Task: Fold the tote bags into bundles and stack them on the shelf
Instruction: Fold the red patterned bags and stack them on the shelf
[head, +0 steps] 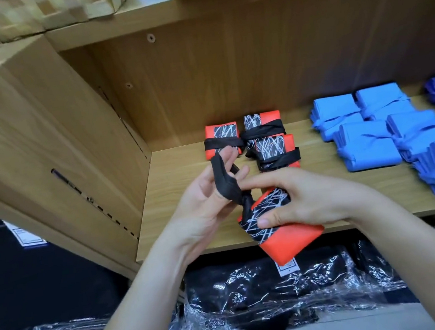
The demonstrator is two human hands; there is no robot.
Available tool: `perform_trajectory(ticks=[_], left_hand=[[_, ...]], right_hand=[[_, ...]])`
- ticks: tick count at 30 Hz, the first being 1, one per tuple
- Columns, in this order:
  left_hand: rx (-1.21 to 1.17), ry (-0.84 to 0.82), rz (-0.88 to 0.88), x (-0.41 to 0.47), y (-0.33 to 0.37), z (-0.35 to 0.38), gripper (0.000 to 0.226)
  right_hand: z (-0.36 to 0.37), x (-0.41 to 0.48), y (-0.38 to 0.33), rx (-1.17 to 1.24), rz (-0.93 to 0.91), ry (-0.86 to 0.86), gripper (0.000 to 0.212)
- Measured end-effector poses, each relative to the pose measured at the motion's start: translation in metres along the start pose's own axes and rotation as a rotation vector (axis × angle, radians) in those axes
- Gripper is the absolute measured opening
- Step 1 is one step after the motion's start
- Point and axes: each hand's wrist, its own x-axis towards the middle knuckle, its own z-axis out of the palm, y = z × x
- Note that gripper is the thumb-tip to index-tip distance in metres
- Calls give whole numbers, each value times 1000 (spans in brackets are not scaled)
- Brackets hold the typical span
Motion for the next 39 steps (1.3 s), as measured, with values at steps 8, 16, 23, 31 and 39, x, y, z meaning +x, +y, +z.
perform_trajectory(ticks=[8, 16, 23, 31, 39], left_hand=[[75, 321, -120, -6, 11, -3, 19], [1295, -35, 605, -23, 55, -20, 82], [903, -592, -42, -2, 69, -18, 23], [-378, -408, 14, 1, 20, -17, 47], [-437, -5, 132, 11, -2, -7, 78]], right_hand=[[11, 1, 17, -11, -34, 268, 13], [-16, -8, 12, 157, 21, -71, 11], [-28, -7, 14, 249, -7, -194, 17], [-1, 0, 25, 581, -43, -5, 26], [3, -7, 24, 441, -67, 93, 60]])
